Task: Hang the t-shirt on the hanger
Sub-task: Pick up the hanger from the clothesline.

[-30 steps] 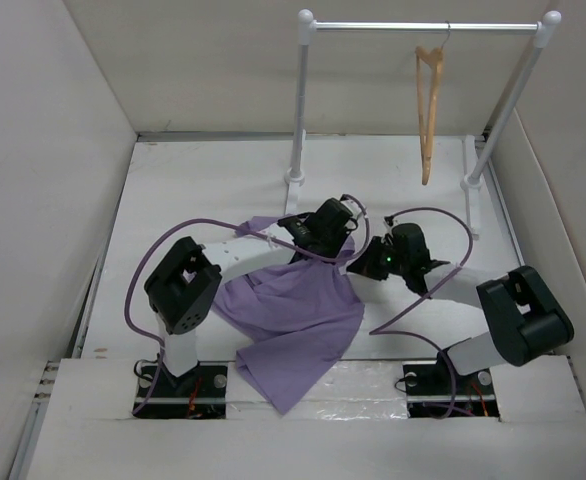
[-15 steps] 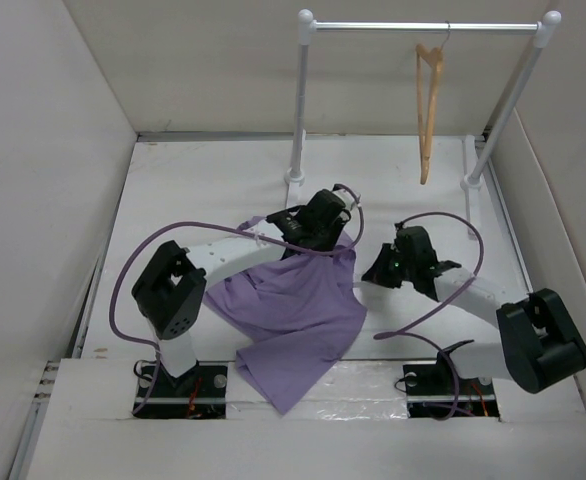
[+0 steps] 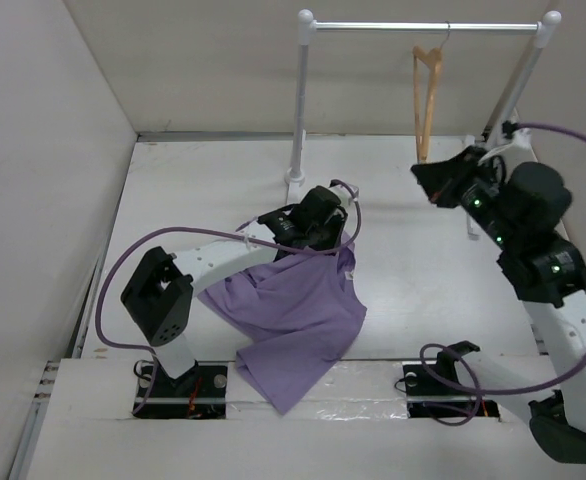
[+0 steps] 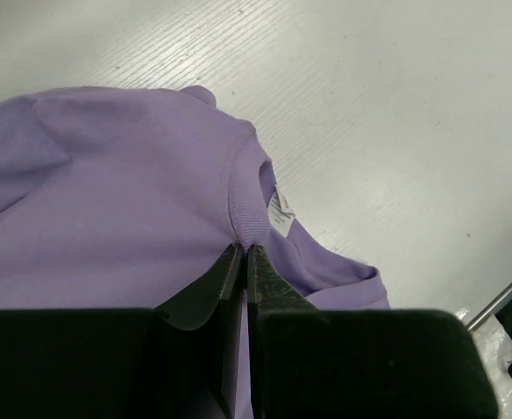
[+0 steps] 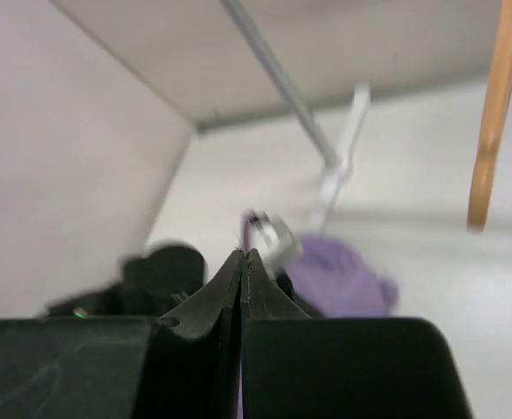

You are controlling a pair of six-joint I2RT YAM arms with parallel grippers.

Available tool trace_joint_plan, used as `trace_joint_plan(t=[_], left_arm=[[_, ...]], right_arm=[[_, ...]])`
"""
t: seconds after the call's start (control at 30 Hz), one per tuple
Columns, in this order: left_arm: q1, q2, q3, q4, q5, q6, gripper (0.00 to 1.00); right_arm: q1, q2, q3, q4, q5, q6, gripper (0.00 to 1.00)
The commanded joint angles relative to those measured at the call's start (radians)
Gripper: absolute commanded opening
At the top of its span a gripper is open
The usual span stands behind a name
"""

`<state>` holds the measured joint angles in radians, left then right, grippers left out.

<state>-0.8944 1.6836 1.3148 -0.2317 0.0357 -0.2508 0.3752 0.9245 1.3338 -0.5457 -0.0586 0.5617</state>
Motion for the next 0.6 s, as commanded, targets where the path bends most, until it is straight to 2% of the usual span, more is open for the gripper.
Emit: trace_joint_plan(t=[0.0, 0.03, 0.1, 0.13, 0.17, 0.23, 0.27, 0.3, 0.4, 0.57], left_arm=[[0.003, -0.071, -0.011, 0.048, 0.046, -0.031, 0.00], [0.003, -0.074, -0.015, 0.049, 0.046, -0.033, 0.00], [0.003, -0.087, -0.020, 0.052, 0.041, -0.030, 0.00], [0.003, -0.090, -0.022, 0.054, 0.038, -0.031, 0.00], [0.003, -0.096, -0.023, 0.057, 0.038, -0.028, 0.00], [0.003, -0.099, -0.026, 0.058, 0.041, -0.025, 0.00], [0.003, -0.105, -0.031, 0.072, 0.049, -0.025, 0.00], [0.003, -0.110, -0.035, 0.077, 0.055, -0.022, 0.00], [0.003, -0.122, -0.068, 0.104, 0.072, -0.025, 0.00], [0.003, -0.136, -0.094, 0.127, 0.095, -0.016, 0.00]], right_arm=[[-0.001, 0.098, 0.189, -0.043, 0.187, -0.107, 0.00], [-0.012, 0.128, 0.224, -0.040, 0.262, -0.126, 0.01], [-0.036, 0.198, 0.344, -0.043, 0.311, -0.187, 0.11], [-0.059, 0.268, 0.381, -0.046, 0.351, -0.207, 0.35], [-0.068, 0.313, 0.424, -0.069, 0.371, -0.226, 0.52], [-0.068, 0.420, 0.530, -0.083, 0.461, -0.287, 0.79], [-0.068, 0.448, 0.547, -0.068, 0.491, -0.305, 0.85], [-0.079, 0.474, 0.562, -0.060, 0.508, -0.336, 0.88], [-0.111, 0.579, 0.628, -0.057, 0.525, -0.361, 0.89], [-0.145, 0.710, 0.741, -0.088, 0.546, -0.394, 0.83]])
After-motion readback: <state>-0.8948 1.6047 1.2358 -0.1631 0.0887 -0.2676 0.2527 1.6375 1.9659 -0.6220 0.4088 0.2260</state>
